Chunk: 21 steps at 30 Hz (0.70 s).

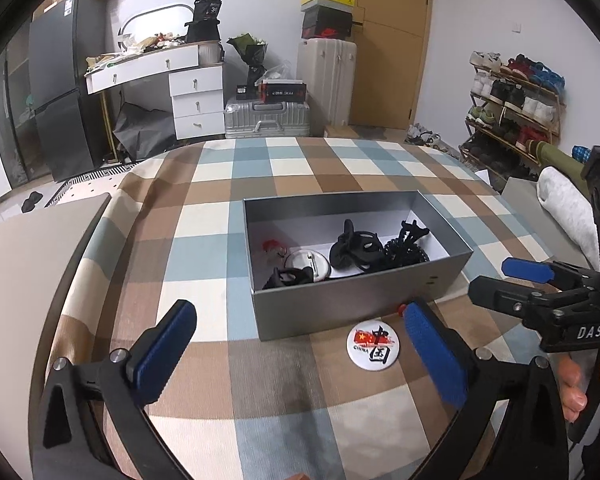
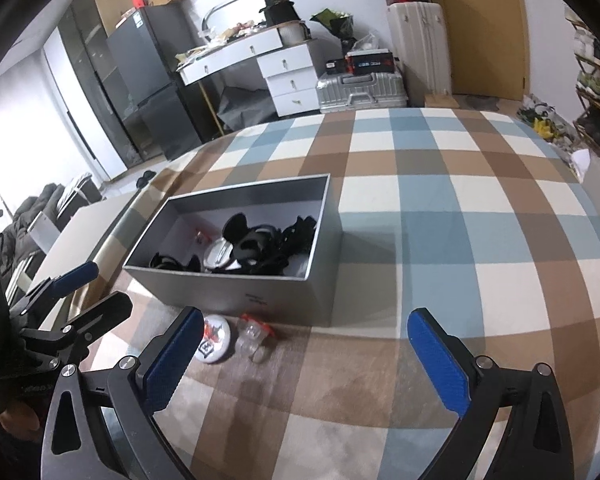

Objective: Organize jewelry
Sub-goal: 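Pull both tools back out of the box, then reach the right tool to the red-capped clear plastic piece and grasp it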

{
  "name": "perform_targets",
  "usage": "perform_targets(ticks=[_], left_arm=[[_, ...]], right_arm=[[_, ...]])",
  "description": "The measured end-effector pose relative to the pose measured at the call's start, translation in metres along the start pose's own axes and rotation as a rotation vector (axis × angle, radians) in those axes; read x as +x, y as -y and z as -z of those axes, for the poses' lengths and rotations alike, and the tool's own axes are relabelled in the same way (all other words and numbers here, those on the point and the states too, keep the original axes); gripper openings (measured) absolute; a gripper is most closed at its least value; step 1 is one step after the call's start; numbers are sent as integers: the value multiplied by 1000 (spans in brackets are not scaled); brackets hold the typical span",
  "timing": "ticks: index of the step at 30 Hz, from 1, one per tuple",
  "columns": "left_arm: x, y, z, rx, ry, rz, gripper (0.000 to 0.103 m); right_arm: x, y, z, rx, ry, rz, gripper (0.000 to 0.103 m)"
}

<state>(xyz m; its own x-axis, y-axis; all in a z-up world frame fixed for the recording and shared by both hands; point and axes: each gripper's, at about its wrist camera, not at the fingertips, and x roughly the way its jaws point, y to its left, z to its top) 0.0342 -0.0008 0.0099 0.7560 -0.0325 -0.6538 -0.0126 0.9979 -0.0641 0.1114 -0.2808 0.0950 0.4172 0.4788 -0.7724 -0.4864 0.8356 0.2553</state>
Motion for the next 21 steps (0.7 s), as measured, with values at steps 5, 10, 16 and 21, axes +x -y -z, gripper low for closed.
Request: perform_targets(ticks=[5,10,16,21], left_arm=[[0,-2,7,-1,-7,-12,101],[3,-3,14,6,-28,-2,101],[3,-3,19,8,-40,10,101],[8,-2,25,3,-70,15,101]], right_arm=[[6,-6,4,-27,-29,8,103],[17,-11,11,-45,-72,19,103],[29,-17,16,-64,-110,30,103],[42,-22,17,-76,-145,60,103]])
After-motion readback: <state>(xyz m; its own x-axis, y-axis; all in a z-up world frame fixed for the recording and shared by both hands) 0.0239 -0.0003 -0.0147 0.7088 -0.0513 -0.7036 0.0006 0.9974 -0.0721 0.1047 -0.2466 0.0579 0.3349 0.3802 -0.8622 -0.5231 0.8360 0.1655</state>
